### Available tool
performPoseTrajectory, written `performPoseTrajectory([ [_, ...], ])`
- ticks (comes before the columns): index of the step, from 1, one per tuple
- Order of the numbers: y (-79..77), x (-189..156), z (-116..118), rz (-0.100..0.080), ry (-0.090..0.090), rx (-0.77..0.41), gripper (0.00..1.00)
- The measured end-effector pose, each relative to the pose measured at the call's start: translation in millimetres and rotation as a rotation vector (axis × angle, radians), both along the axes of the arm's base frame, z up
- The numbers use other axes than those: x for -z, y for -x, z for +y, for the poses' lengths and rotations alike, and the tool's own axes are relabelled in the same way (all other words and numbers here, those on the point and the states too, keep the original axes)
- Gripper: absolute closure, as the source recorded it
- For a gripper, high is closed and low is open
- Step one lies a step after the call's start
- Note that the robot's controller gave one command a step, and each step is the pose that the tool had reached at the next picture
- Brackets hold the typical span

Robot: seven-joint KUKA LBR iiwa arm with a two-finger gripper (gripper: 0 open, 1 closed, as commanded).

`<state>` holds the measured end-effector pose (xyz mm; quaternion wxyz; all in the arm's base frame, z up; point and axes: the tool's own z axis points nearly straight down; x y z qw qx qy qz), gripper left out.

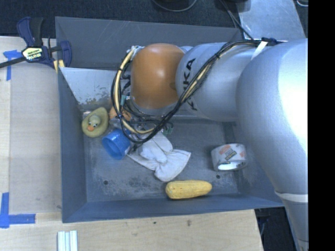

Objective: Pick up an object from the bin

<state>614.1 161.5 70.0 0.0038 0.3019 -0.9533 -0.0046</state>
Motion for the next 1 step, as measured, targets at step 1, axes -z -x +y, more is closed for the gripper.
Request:
performPoseTrajectory([
  [1,0.0,0.0,0.0,0.000,0.000,0.001,1.00],
])
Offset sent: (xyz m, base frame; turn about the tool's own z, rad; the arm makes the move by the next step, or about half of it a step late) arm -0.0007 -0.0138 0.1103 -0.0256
